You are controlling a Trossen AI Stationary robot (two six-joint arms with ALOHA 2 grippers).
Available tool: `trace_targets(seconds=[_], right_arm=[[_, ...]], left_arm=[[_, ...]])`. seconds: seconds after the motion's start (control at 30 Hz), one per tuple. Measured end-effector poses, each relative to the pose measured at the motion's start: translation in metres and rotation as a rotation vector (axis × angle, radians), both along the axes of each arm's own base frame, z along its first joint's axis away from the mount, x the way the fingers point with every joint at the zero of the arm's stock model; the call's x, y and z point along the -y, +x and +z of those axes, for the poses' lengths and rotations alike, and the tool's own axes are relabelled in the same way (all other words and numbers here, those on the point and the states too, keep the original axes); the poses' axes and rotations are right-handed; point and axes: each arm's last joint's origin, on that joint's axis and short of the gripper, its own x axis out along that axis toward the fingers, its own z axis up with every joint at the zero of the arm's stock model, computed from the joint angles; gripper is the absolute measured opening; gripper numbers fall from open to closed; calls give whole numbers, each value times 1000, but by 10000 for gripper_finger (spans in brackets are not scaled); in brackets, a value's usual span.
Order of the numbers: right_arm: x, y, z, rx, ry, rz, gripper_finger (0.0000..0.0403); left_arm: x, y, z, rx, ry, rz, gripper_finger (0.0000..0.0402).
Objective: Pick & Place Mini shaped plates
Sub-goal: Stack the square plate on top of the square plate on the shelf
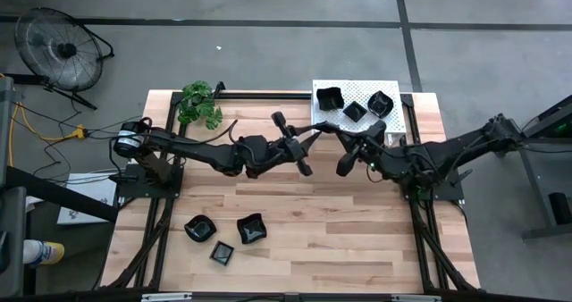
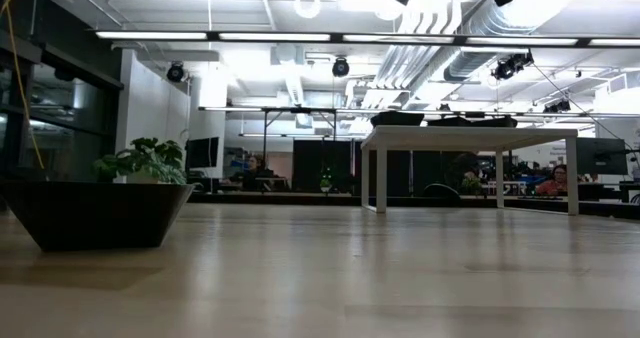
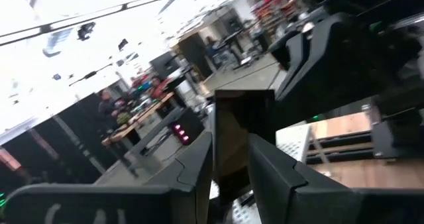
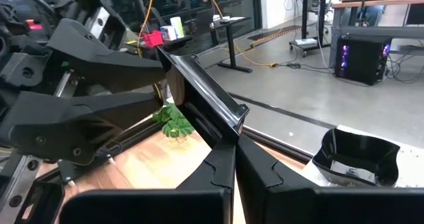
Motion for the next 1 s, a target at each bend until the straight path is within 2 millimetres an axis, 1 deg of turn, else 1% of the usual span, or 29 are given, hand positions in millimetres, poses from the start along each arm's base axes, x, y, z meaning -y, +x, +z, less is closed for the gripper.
trace_targets(seconds=[0.1, 0.27, 0.43, 0.6, 0.67, 0.77, 0.9, 1.0], right_arm=[[3, 0, 0, 1, 6, -7, 0], [9, -3, 2, 7, 16, -26, 0], [21, -16, 6, 22, 53, -81, 0], [37, -32, 7, 52, 136, -159, 0], [43, -39, 6, 68, 182, -188, 0], [52, -48, 4, 82, 257, -215, 0], [65, -58, -1, 79, 385, -225, 0], [74, -62, -4, 71, 457, -241, 0]], left_arm=[[-1, -3, 3, -6, 8, 11, 90], [-2, -13, 16, -27, 57, 26, 90], [-4, -28, 27, -75, 66, 29, 90], [-6, -40, 32, -154, 81, 32, 90], [-11, -42, 32, -191, 86, 25, 90], [-21, -46, 31, -232, 78, -33, 90], [-37, -44, 30, -231, 60, -120, 90], [-50, -45, 31, -216, 40, -203, 90]])
